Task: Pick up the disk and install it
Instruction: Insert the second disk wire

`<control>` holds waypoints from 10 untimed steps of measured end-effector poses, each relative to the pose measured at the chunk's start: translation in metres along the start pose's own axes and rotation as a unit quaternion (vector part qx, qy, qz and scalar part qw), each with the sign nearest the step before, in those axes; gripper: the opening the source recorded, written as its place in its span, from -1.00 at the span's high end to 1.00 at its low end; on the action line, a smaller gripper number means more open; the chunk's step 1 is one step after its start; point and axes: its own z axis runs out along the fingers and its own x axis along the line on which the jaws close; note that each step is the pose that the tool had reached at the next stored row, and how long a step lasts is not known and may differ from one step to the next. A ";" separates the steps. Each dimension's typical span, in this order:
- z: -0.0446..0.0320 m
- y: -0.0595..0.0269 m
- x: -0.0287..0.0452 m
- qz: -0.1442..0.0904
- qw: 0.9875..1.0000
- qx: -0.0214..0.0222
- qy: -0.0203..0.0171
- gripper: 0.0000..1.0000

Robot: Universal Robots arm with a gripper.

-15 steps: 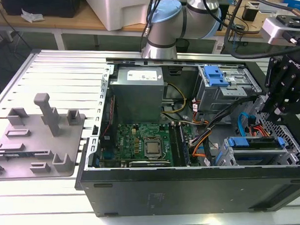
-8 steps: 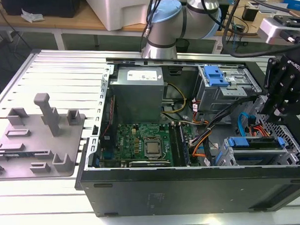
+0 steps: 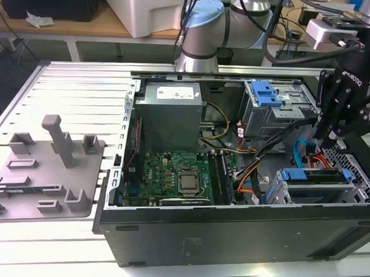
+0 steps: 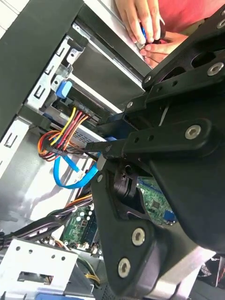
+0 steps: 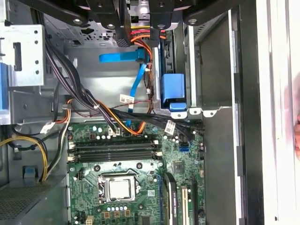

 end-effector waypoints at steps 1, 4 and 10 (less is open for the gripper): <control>0.0004 0.0017 -0.0001 -0.001 1.000 0.000 0.002 0.39; 0.0019 0.0047 -0.0003 -0.005 1.000 0.002 0.004 0.39; 0.0041 0.0076 -0.0033 -0.007 1.000 0.015 0.008 0.39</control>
